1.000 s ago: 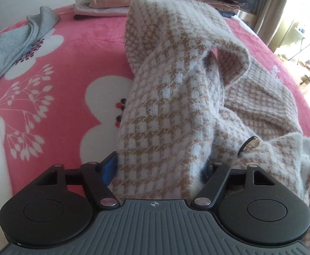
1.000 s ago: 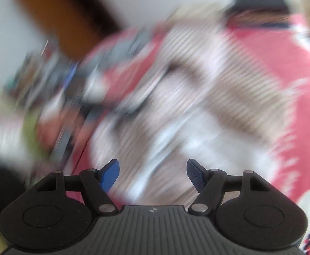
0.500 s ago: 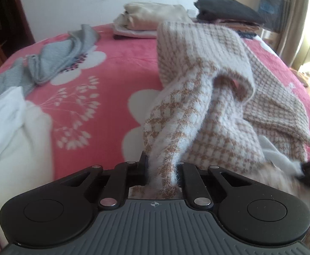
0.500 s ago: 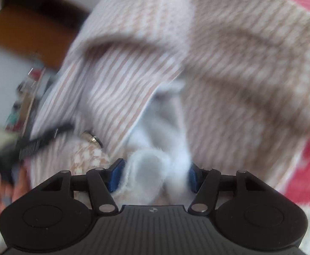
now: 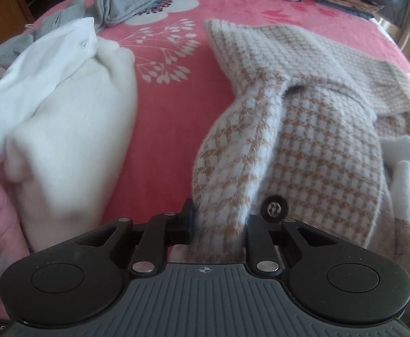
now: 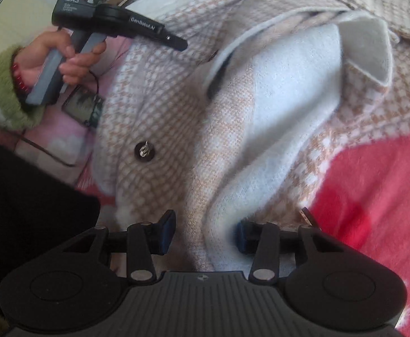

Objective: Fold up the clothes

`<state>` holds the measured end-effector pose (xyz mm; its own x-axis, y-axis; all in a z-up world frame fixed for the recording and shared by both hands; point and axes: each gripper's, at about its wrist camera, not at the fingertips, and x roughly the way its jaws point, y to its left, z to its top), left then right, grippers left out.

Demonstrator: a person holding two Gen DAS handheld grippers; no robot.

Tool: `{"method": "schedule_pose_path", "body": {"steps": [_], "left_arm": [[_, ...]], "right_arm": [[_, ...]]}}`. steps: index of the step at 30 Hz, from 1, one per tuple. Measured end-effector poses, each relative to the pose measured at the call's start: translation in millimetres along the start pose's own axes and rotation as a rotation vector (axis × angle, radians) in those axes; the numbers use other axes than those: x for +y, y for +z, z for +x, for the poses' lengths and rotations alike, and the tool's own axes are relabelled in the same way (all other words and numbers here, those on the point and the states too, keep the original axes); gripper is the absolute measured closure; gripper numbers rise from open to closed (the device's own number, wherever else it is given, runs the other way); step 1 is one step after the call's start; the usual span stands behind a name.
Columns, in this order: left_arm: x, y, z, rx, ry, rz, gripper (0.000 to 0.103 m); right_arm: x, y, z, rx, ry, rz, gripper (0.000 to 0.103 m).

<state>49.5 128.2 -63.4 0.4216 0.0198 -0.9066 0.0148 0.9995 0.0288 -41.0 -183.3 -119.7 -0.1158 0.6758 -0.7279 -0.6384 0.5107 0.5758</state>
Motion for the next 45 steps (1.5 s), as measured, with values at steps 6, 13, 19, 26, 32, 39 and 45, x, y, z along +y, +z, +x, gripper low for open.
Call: {"method": "schedule_pose_path", "body": {"steps": [6, 13, 19, 26, 32, 39, 45], "left_arm": [[-17, 4, -28, -0.131, 0.005, 0.098, 0.048], [-74, 35, -38, -0.328, -0.068, 0.347, 0.025], [-160, 73, 18, -0.38, -0.081, 0.653, 0.023], [-251, 87, 87, -0.327, -0.103, 0.836, 0.023], [-286, 81, 117, -0.316, -0.11, 0.888, 0.035], [-258, 107, 91, -0.476, -0.098, 0.636, 0.095], [-163, 148, 27, -0.623, 0.141, 0.416, 0.096]], "right_arm": [[-7, -9, -28, 0.091, 0.047, -0.007, 0.056], [-60, 0, -112, -0.205, 0.139, 0.213, 0.044], [-72, -8, -143, -0.415, 0.07, 0.38, 0.036], [-64, -32, -132, -0.478, 0.041, 0.516, 0.036], [-62, -52, -126, -0.487, 0.002, 0.584, 0.036], [-66, -72, -138, -0.522, -0.01, 0.633, 0.036], [-79, -60, -129, -0.545, 0.048, 0.604, 0.036]]}}
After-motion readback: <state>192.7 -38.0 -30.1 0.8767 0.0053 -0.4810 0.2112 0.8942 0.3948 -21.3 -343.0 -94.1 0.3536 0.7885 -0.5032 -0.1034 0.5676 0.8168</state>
